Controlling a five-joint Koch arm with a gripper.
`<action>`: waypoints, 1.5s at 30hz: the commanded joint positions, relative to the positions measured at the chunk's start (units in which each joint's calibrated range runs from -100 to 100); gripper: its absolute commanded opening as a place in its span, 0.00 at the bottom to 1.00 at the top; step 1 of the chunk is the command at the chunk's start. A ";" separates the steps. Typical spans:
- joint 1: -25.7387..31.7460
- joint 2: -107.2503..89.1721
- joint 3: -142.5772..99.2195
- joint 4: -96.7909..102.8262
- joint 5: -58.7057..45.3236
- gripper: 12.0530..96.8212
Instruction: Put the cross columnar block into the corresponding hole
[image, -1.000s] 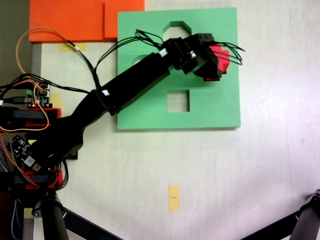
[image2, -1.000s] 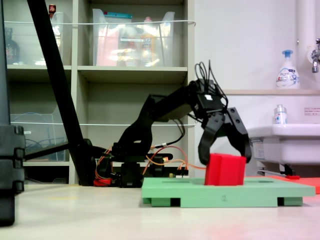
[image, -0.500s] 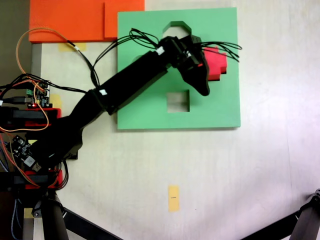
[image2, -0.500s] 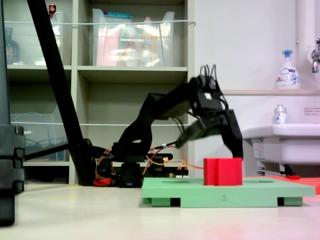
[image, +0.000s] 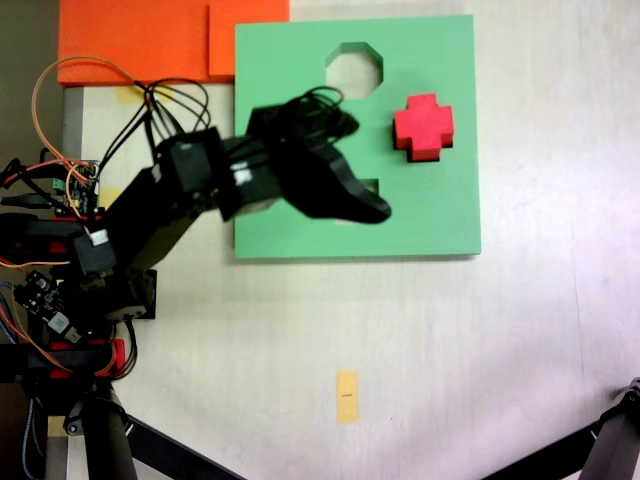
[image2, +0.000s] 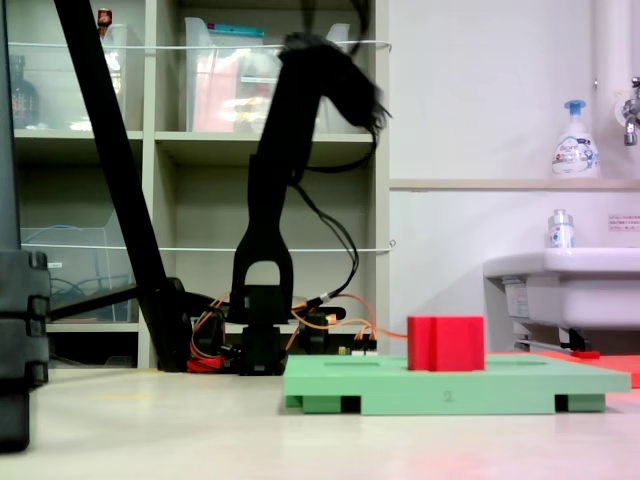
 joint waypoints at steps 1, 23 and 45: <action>-4.35 -4.64 2.88 0.20 -9.77 0.65; -11.23 -58.13 -86.65 55.57 -14.51 0.45; -7.96 -71.96 -170.60 99.19 -25.35 0.44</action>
